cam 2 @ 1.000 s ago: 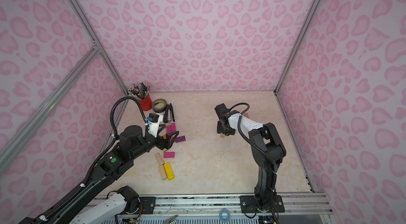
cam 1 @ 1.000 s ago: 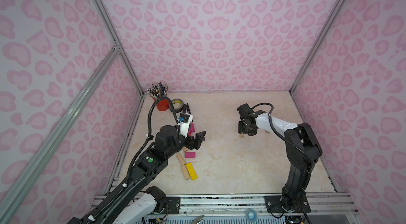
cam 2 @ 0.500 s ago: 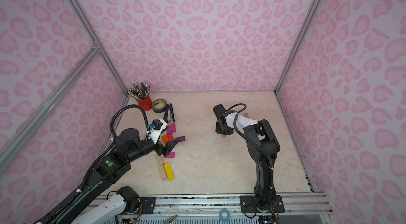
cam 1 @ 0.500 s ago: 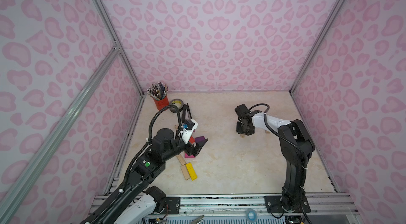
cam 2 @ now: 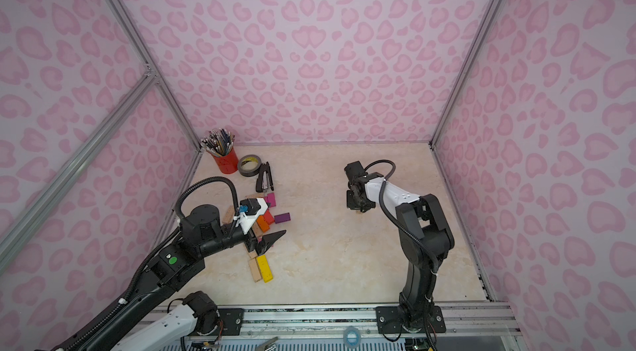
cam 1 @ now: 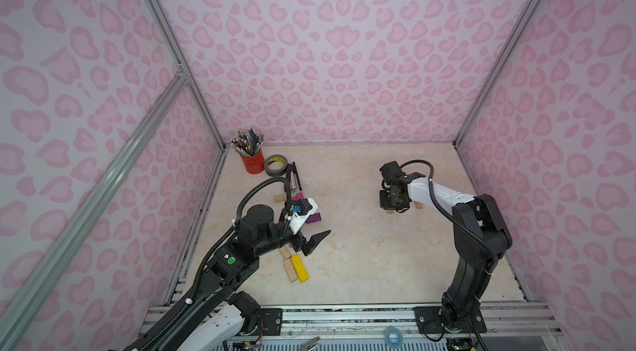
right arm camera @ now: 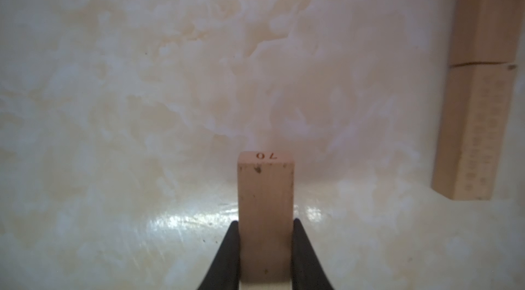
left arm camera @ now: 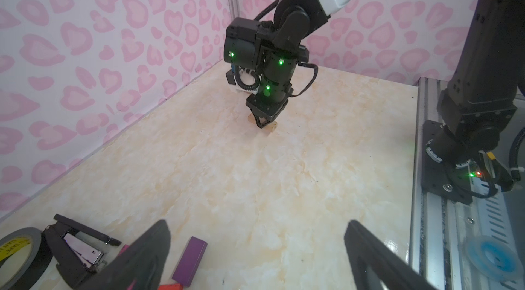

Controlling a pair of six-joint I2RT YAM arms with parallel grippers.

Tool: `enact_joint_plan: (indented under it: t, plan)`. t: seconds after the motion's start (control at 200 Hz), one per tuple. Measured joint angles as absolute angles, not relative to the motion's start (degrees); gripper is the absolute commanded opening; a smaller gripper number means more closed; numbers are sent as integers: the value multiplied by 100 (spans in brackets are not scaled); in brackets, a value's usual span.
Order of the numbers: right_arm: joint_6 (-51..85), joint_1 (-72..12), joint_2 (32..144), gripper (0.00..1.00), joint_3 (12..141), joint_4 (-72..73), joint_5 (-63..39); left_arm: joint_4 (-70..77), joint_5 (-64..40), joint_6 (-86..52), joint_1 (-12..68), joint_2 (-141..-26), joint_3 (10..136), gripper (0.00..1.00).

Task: Assemble the letter k with building blocks
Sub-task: Pick up the building block from the center of the board, then assemble the building block at the center of the board.

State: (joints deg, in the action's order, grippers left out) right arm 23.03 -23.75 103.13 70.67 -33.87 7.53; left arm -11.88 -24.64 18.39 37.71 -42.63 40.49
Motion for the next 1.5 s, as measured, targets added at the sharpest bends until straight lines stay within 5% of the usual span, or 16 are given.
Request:
enact_joint_plan:
  t: [0.47,1.501]
  plan:
    - [-139,-563,7994,17,5389,-3452,528,-1033,-2714,2279,3975,-4700,4147,99]
    - [-408,-224,9806,19,5682,-3116,-126,-482,-2884,2508,3697,-4779,3793,99]
